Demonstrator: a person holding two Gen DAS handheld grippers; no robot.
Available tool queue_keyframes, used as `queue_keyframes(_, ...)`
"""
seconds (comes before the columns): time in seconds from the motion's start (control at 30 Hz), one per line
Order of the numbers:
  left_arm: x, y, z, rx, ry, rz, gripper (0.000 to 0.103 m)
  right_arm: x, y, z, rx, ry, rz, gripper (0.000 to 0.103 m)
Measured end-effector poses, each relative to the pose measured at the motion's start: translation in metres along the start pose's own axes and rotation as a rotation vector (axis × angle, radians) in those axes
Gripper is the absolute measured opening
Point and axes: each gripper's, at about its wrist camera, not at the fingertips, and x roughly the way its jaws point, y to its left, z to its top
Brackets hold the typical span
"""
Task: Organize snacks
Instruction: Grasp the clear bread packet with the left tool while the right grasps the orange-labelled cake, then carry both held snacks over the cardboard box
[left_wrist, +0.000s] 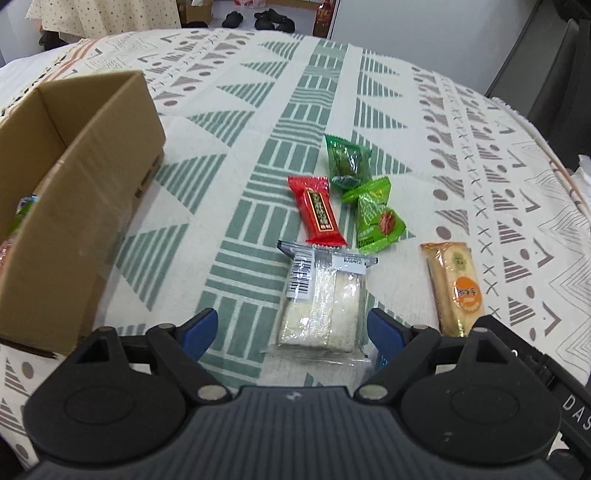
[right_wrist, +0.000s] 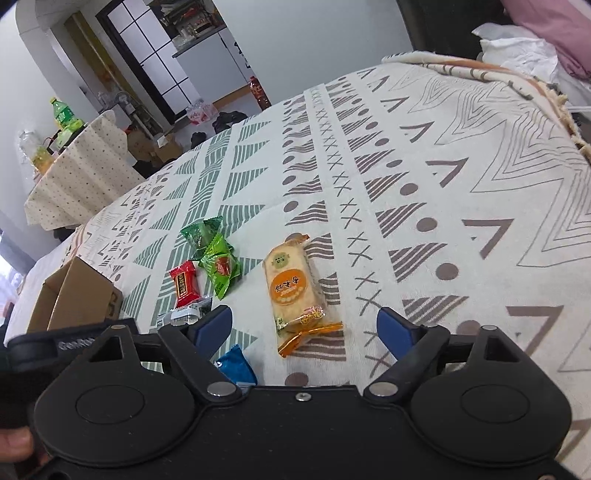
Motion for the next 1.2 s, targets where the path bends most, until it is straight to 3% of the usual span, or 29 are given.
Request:
queue_keyframes(0.23,0.016,-0.003,0.000,-0.005,0.022,0.002,0.078,0.021,0.001,0.007,-0.028,0.024,0.008,0.085)
queue_keyframes(0.33,0.019,-0.001,0.001,-0.036,0.025,-0.023,0.068,0.027,0.006,0.009,-0.058,0.015,0.006,0.085)
queue_keyframes(0.4,0.017,-0.003,0.002,-0.030,0.013,-0.038,0.051,0.031,0.009,0.011,-0.077,0.014,0.004,0.085)
queue_keyframes(0.53,0.017,-0.006,0.006,-0.028,0.016,-0.049,0.047,0.038,0.009,0.014,-0.078,0.022,0.009,0.084)
queue_keyframes(0.63,0.016,-0.004,0.007,-0.028,0.015,-0.056,0.045,0.043,0.012,0.014,-0.094,0.030,0.004,0.076)
queue_keyframes(0.8,0.011,0.001,0.008,-0.017,0.011,-0.042,0.043,0.051,0.015,0.010,-0.138,0.054,-0.025,0.037)
queue_keyframes(1.2,-0.016,0.016,0.012,0.034,-0.030,-0.056,0.043,0.021,0.012,0.005,-0.094,0.007,-0.024,0.033)
